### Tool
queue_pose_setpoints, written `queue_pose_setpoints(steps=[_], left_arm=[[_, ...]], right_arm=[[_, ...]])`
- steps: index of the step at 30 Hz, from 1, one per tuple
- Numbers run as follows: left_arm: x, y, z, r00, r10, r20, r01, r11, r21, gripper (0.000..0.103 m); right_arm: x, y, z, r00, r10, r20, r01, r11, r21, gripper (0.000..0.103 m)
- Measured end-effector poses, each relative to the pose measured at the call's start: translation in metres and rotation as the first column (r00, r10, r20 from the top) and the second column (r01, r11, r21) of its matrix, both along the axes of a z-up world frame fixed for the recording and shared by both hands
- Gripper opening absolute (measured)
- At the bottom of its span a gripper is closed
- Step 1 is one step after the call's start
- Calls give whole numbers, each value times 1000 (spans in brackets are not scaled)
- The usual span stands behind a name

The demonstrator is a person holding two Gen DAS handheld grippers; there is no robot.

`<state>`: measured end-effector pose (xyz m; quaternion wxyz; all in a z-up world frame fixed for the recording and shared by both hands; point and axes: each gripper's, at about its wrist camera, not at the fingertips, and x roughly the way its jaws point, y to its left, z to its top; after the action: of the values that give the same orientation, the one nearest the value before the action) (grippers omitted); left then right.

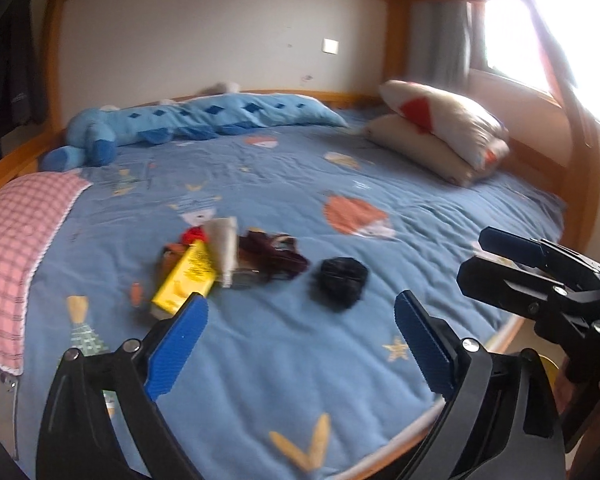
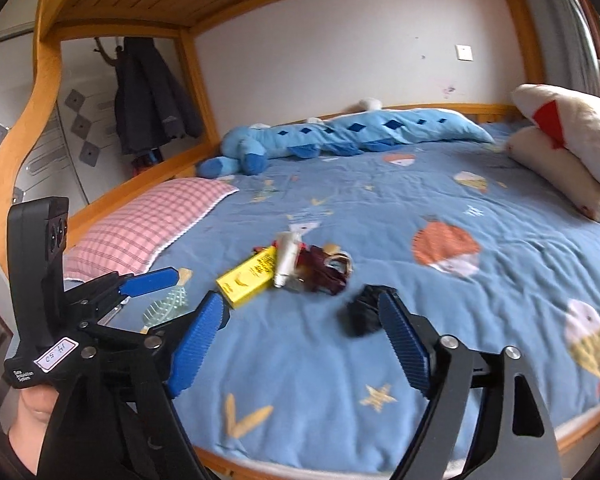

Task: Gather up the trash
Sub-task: 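Move both grippers back over the pile of items on the bed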

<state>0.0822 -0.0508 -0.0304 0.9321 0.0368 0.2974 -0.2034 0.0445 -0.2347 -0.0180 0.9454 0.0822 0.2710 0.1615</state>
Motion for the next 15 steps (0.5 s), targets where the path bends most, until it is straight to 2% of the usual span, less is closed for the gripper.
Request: queue_pose_setpoints(steps=[7,15], left_arm=[[21,39,-7,996,87,-8,-87,996,-22,99],[57,76,-31,982,170,-80,-174,984,-36,99]], right_arm=[[28,27,-1,1000,12,1,-12,1000,6,94],[55,52,-10,998,55,6,-54,998,-27,94]])
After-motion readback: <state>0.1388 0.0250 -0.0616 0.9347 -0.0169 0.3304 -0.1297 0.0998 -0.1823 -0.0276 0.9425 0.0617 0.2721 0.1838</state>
